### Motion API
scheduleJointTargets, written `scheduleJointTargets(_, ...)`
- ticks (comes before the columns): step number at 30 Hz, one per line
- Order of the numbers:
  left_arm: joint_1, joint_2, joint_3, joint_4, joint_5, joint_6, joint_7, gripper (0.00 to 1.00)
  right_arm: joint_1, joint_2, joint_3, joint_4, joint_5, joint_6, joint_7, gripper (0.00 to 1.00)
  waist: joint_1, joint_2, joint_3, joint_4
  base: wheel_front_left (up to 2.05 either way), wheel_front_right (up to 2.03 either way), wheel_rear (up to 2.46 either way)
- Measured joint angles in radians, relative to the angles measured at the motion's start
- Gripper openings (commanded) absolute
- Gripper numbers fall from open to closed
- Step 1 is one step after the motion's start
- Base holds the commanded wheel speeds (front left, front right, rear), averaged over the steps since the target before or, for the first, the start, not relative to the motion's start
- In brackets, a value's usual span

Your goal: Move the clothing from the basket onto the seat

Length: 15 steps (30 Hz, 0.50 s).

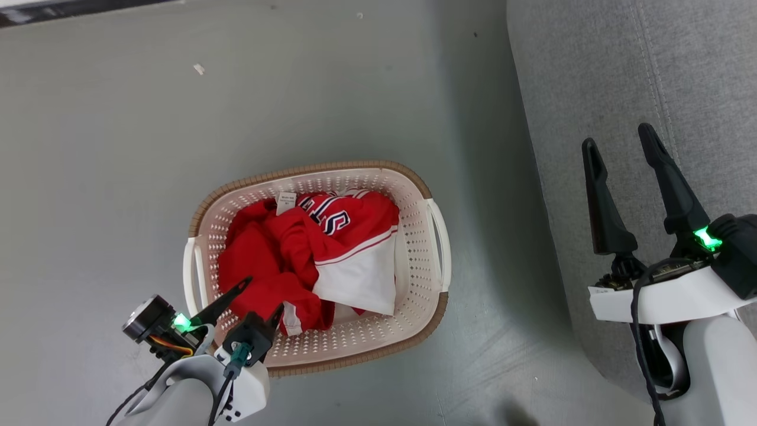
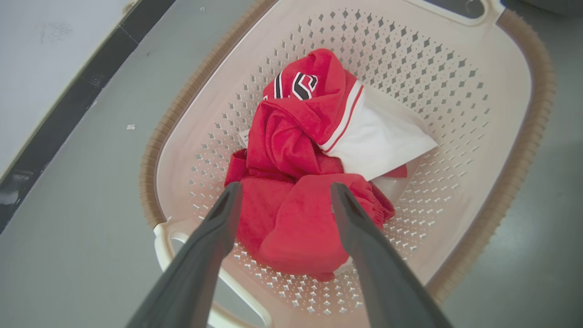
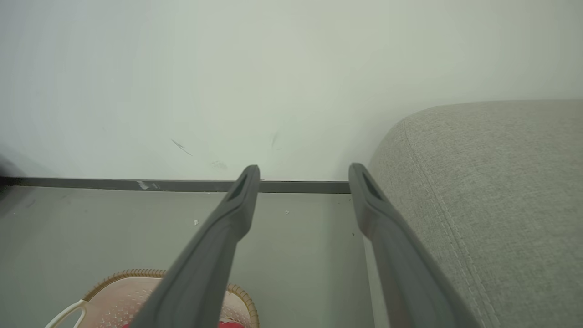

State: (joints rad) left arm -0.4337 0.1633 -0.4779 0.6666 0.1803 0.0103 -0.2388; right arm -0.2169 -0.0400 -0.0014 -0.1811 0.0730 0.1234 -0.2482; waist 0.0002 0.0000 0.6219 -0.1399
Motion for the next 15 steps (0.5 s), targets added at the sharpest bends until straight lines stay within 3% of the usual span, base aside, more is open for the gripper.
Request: scheduleJointTargets(15, -0.108, -0.004, -0.026, 0.115, 0.039, -0.006, 0.000, 1.00, -0.082, -0.001, 0.009, -0.005, 0.014, 0.000, -0.007, 1.00, 0.0000, 0.0000, 0.103, -0.039, 0.00, 0.00, 0.00)
